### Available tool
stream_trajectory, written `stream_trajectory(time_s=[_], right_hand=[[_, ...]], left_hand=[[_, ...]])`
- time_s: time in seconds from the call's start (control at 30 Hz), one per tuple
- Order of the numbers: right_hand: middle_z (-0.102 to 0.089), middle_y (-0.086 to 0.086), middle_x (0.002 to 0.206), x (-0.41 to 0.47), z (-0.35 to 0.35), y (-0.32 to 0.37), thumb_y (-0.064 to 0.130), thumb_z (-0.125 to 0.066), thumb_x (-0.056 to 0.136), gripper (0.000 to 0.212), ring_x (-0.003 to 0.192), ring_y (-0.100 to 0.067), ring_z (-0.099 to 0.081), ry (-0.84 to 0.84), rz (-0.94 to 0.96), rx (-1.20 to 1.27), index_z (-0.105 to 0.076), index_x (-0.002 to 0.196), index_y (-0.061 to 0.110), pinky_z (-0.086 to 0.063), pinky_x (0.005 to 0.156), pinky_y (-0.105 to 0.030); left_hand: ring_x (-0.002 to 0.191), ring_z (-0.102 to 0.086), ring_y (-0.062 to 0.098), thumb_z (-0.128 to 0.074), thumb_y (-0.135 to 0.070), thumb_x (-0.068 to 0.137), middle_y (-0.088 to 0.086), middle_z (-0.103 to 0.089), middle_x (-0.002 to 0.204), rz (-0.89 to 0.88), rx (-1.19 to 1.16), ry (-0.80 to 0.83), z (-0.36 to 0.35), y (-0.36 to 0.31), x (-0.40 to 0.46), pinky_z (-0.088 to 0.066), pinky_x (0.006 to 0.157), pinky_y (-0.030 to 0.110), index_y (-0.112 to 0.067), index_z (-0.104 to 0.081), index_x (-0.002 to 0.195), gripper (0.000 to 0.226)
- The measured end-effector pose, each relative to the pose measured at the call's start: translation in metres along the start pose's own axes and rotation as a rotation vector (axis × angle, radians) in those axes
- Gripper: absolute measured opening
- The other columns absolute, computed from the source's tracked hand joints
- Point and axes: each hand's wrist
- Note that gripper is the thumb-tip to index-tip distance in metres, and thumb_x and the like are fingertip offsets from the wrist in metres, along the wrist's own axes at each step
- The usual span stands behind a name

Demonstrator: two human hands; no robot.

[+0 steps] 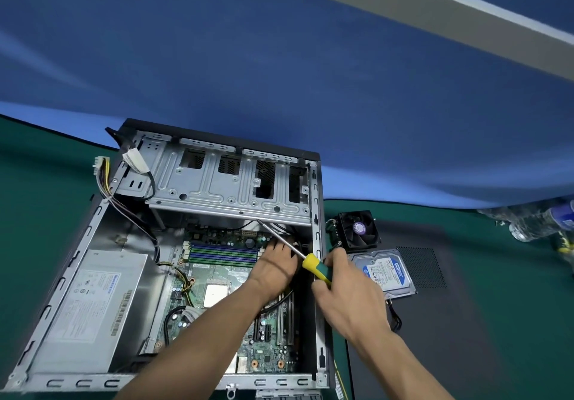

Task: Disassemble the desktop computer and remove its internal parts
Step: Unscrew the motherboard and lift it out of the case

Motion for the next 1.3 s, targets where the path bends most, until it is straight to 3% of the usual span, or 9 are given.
stream_trajectory(time_s=[0.37, 0.6, 0.77, 0.87, 0.93, 1.03, 1.1, 1.2, 1.3], right_hand=[[-0.048, 0.01, 0.067, 0.007, -0.003, -0.012, 0.033, -0.051, 0.082, 0.02, 0.055, -0.004, -0.041, 0.037, -0.002, 0.106, -0.033, 0.09, 0.03, -0.031, 0.058, -0.032], [-0.048, 0.01, 0.064, 0.013, -0.006, -0.018, 0.032, -0.052, 0.078, 0.023, 0.054, -0.009, -0.042, 0.055, 0.011, 0.146, -0.033, 0.09, 0.03, -0.031, 0.058, -0.031], [-0.05, 0.009, 0.059, 0.022, -0.006, -0.02, 0.049, -0.052, 0.073, 0.027, 0.053, -0.006, -0.043, 0.042, 0.059, 0.147, -0.034, 0.079, 0.029, -0.027, 0.048, -0.026], [-0.051, 0.009, 0.059, 0.029, -0.006, -0.02, 0.052, -0.055, 0.077, 0.031, 0.055, -0.009, -0.046, 0.022, 0.067, 0.188, -0.036, 0.072, 0.028, -0.024, 0.046, -0.024], [-0.05, 0.01, 0.059, 0.033, -0.006, -0.021, 0.044, -0.056, 0.083, 0.032, 0.057, -0.013, -0.049, 0.009, 0.061, 0.268, -0.035, 0.065, 0.028, -0.025, 0.046, -0.023], [-0.054, 0.008, 0.06, 0.036, -0.006, -0.029, 0.041, -0.056, 0.089, 0.033, 0.062, -0.017, -0.053, -0.013, 0.06, 0.421, -0.04, 0.063, 0.026, -0.031, 0.049, -0.025], [-0.058, 0.009, 0.063, 0.035, -0.004, -0.034, 0.042, -0.059, 0.088, 0.027, 0.064, -0.013, -0.055, -0.014, 0.09, 0.501, -0.047, 0.067, 0.03, -0.038, 0.052, -0.026], [-0.067, 0.015, 0.07, 0.037, 0.004, -0.039, 0.034, -0.069, 0.083, 0.011, 0.065, -0.004, -0.058, 0.001, 0.106, 0.743, -0.063, 0.075, 0.039, -0.045, 0.06, -0.027], [-0.068, 0.018, 0.071, 0.039, 0.012, -0.042, 0.032, -0.074, 0.078, 0.013, 0.063, -0.002, -0.059, 0.011, 0.139, 0.89, -0.065, 0.079, 0.041, -0.048, 0.063, -0.031]], left_hand=[[0.103, -0.046, 0.031, -0.041, 0.009, 0.086, 0.019, -0.05, 0.118, 0.072, -0.082, -0.071, -0.002, -0.005, -0.003, -0.035, 0.095, 0.038, -0.002, -0.051, 0.11, 0.029], [0.094, -0.046, 0.019, -0.045, 0.006, 0.084, 0.007, -0.052, 0.105, 0.047, -0.21, -0.116, 0.007, -0.002, -0.006, -0.037, 0.087, 0.026, -0.009, -0.051, 0.103, 0.025], [0.087, -0.046, 0.018, -0.056, -0.015, 0.084, 0.001, -0.048, 0.088, 0.32, -0.546, -0.148, 0.029, 0.0, -0.017, -0.037, 0.073, 0.025, -0.012, -0.055, 0.09, 0.006], [0.091, -0.048, 0.02, -0.064, -0.012, 0.081, -0.001, -0.046, 0.086, 0.522, -0.818, -0.189, 0.051, -0.005, -0.027, -0.041, 0.079, 0.029, -0.018, -0.049, 0.071, 0.019], [0.092, -0.05, 0.017, -0.063, -0.009, 0.08, 0.001, -0.054, 0.091, 0.578, -0.898, -0.24, 0.066, -0.01, -0.035, -0.039, 0.078, 0.023, -0.02, -0.05, 0.068, 0.021], [0.073, -0.054, 0.009, -0.06, -0.009, 0.084, 0.002, -0.063, 0.086, 0.688, -1.139, -0.279, 0.091, -0.016, -0.043, -0.04, 0.06, 0.009, -0.015, -0.058, 0.073, 0.012], [0.067, -0.05, 0.014, -0.057, -0.01, 0.088, 0.007, -0.059, 0.08, 0.72, -1.235, -0.268, 0.108, -0.02, -0.045, -0.041, 0.059, 0.013, -0.01, -0.062, 0.076, 0.013], [0.072, -0.054, 0.019, -0.052, -0.006, 0.089, 0.013, -0.062, 0.082, 0.74, -1.434, -0.237, 0.132, -0.033, -0.045, -0.049, 0.072, 0.033, -0.005, -0.066, 0.076, 0.02], [0.062, -0.056, 0.011, -0.049, -0.002, 0.089, 0.004, -0.063, 0.064, 0.701, -1.575, -0.186, 0.145, -0.048, -0.04, -0.053, 0.067, 0.027, -0.005, -0.062, 0.067, 0.026]])
Point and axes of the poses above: each hand's wrist, its own x-axis towards the middle knuckle, its own z-axis out of the back of the hand, y = z × x
